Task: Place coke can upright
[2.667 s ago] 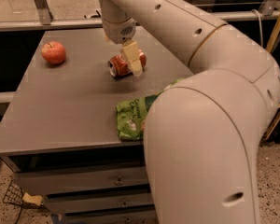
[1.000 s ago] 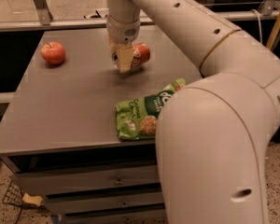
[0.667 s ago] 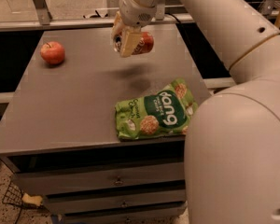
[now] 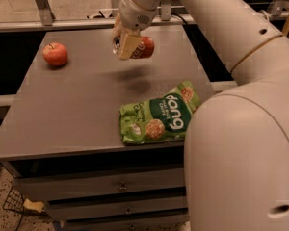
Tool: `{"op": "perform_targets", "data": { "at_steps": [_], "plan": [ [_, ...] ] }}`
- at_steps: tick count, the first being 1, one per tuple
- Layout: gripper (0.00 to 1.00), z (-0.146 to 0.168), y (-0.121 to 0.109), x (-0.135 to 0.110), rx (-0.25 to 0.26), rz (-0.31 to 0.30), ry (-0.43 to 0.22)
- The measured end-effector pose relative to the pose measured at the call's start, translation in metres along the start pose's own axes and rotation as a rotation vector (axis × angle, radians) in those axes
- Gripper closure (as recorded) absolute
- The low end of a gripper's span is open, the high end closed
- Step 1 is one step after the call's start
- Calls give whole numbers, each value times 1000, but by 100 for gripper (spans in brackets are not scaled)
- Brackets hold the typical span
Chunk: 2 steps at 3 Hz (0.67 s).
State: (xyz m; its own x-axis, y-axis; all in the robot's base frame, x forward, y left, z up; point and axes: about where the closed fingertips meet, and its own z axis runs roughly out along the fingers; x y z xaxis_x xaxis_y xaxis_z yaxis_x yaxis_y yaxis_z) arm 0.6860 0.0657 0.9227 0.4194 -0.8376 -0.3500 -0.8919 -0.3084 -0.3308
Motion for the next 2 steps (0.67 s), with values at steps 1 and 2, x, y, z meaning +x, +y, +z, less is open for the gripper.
{"op": "perform_targets", "data": {
  "at_steps": [1, 2],
  "plan": [
    [100, -21, -15, -19, 62, 117, 21],
    [100, -34, -16, -28, 101, 193, 60]
  ]
}}
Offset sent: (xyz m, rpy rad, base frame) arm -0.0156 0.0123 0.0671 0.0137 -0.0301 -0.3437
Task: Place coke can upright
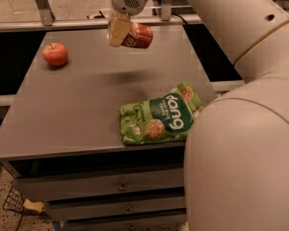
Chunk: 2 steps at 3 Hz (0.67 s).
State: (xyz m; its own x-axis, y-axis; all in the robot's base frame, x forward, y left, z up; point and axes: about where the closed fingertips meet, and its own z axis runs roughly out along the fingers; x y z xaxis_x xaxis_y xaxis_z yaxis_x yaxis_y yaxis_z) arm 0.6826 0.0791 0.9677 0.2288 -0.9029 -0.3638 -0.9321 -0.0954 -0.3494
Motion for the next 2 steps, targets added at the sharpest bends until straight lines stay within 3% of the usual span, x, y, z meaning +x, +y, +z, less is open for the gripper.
{"op": "perform_targets", "data": {
  "at_steps": [1, 2],
  "plan": [
    [100, -14, 13, -1, 61, 111, -30],
    [100, -8, 34, 17, 150, 223, -84]
  ]
}}
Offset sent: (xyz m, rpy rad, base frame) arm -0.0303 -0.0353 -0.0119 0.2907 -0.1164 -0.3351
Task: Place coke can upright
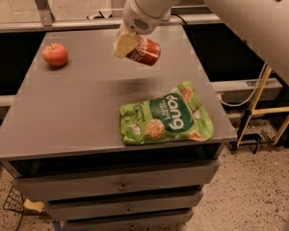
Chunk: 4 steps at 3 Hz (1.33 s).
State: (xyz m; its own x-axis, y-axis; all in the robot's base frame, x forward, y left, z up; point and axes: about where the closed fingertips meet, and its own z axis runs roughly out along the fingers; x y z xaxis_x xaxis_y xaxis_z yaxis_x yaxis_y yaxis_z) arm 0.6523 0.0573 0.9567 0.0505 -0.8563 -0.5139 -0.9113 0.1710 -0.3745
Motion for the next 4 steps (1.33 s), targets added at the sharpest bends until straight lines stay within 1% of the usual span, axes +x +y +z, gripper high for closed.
{"op": "perform_targets", "data": {
  "at_steps": [1, 2, 3, 4],
  "plan": [
    [100, 2, 3, 15, 61, 67, -73],
    [100, 1, -5, 13, 99, 71, -97],
    [100, 3, -5, 13, 92, 97, -118],
    [100, 2, -15, 8, 94, 164, -218]
  ]
}}
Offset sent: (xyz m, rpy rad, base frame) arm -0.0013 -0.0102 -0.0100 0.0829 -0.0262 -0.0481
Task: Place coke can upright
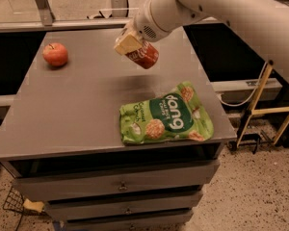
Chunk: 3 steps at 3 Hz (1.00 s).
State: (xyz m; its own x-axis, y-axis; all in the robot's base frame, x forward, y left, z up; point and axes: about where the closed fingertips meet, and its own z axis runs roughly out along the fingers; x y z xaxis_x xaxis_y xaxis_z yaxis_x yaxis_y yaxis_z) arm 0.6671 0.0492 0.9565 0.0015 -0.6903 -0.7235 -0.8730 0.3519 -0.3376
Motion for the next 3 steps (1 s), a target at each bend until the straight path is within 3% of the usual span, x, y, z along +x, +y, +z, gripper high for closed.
{"op": "perform_targets", "data": {
  "at_steps": [2, 3],
  "plan": [
    [100, 4, -11, -4, 12, 201, -237],
    [100, 9, -14, 0, 20, 291, -325]
  ]
}}
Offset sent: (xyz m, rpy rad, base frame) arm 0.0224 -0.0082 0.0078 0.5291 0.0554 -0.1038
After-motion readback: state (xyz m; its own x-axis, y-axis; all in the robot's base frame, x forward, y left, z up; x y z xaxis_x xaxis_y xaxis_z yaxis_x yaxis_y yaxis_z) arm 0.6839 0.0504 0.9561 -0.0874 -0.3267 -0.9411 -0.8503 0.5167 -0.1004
